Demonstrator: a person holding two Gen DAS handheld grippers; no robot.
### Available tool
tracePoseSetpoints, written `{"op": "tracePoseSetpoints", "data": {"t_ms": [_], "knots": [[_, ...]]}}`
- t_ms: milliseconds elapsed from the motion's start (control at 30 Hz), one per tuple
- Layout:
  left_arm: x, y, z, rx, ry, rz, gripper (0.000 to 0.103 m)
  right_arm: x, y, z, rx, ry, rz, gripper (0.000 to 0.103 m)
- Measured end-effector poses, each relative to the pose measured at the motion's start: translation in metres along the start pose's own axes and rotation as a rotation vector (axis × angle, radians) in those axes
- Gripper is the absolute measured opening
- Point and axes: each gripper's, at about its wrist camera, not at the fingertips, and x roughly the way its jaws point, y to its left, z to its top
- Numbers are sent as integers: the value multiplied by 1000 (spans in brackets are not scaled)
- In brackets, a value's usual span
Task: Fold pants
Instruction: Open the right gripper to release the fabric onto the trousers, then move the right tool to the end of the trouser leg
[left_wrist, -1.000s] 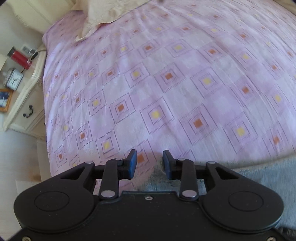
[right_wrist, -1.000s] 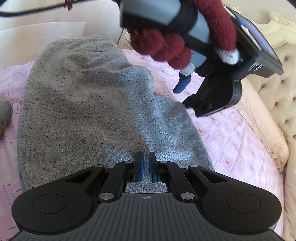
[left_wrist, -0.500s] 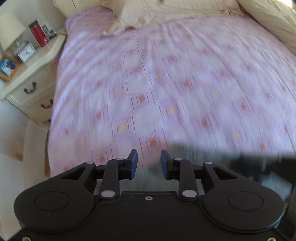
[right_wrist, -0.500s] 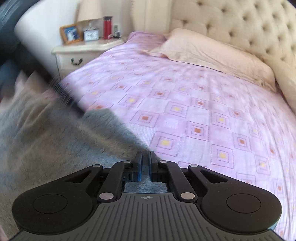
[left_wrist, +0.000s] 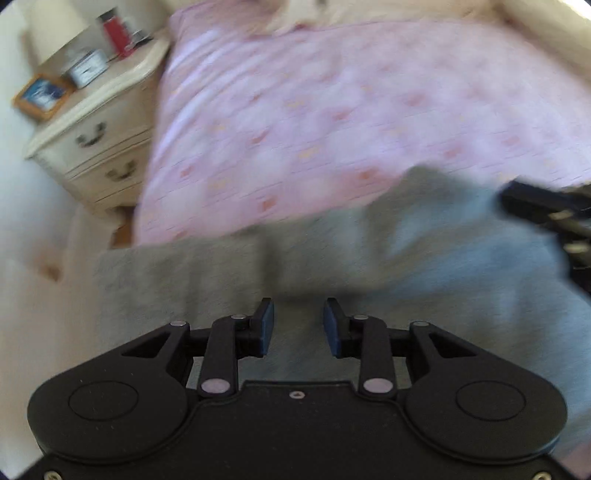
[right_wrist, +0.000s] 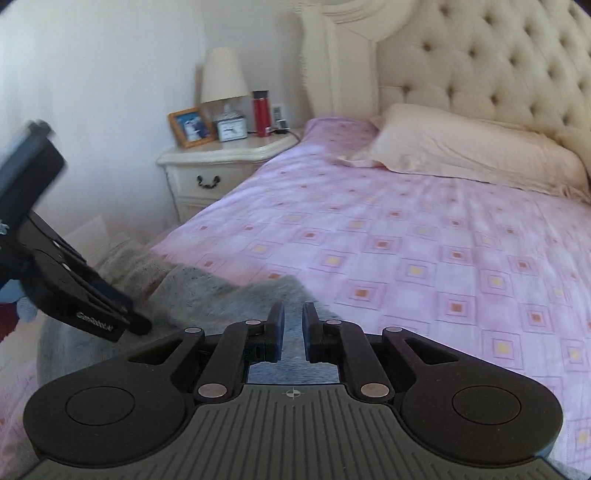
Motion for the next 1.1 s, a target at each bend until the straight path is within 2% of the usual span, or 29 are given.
{"op": "tracePoseSetpoints", "data": {"t_ms": [33,100,200,267,300,333,433,567,667,700,767,900,967,1100], "knots": [[9,8,-4,-19,40,-13,41,2,3,0,-10,12,10,12],[7,20,-12,-59,4,-77,41,11,9,4,-46,42,17,12],[1,15,-18,26,11,-75,41,31,18,5,-59,100,23,12],[-1,10,-25,75,7,-63,41,56,21,4,-82,144,-35,12],[-2,7,-30,99,1,-54,41,60,22,3,-92,96,-50,12],[-3,5,-34,115,-1,-47,41,67,23,5,-98,90,-86,12],[-8,3,-47,122,-19,-43,41,73,17,18,13,120,-128,12],[-10,3,-49,147,-29,-37,41,37,24,14,119,124,-109,12],[-8,5,-42,112,-5,-49,40,23,35,-16,153,249,-135,14],[-7,6,-41,106,-1,-52,40,10,40,-25,150,223,-148,14],[-6,7,-39,102,3,-53,40,-11,51,-36,162,261,-155,14],[-4,8,-36,117,6,-49,40,-46,53,-46,242,330,-92,14],[-5,4,-36,134,10,-39,40,-67,45,-42,299,303,-98,14],[-11,-2,-39,164,14,-26,40,-140,-4,-30,489,131,-190,15]]}}
